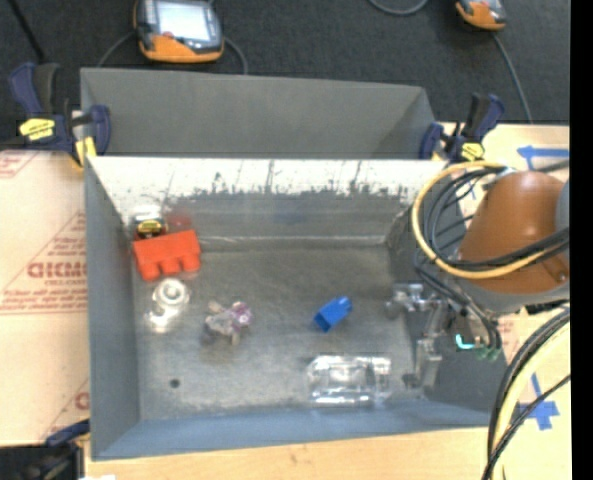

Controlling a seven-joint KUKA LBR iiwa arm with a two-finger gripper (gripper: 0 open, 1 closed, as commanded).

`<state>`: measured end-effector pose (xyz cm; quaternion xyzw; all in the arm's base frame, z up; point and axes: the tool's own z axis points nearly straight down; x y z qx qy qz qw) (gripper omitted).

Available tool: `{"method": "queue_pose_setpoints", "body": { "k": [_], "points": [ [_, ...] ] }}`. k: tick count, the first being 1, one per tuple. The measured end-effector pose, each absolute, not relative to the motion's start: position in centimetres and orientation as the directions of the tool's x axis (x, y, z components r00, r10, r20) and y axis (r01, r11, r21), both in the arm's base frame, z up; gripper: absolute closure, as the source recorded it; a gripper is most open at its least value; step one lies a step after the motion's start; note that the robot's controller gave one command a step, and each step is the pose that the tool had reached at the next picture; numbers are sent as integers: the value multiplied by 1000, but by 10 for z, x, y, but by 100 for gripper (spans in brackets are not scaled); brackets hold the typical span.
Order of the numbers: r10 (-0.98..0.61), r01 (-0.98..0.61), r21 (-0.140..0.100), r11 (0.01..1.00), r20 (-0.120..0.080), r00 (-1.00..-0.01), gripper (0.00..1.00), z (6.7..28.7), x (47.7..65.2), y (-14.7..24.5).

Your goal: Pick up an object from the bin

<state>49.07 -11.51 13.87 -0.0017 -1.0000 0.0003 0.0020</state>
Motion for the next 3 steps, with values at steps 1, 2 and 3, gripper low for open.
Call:
{"method": "queue_pose_setpoints", "body": {
  "k": [1,2,3],
  "points": [
    [-240,-240,-1,971,3,-971,0,96,514,-59],
    [-263,-263,7,965,53,-963,0,88,563,-53],
    [-364,-364,-3,931,-1,-931,0,74,490,-29]
  ]
}}
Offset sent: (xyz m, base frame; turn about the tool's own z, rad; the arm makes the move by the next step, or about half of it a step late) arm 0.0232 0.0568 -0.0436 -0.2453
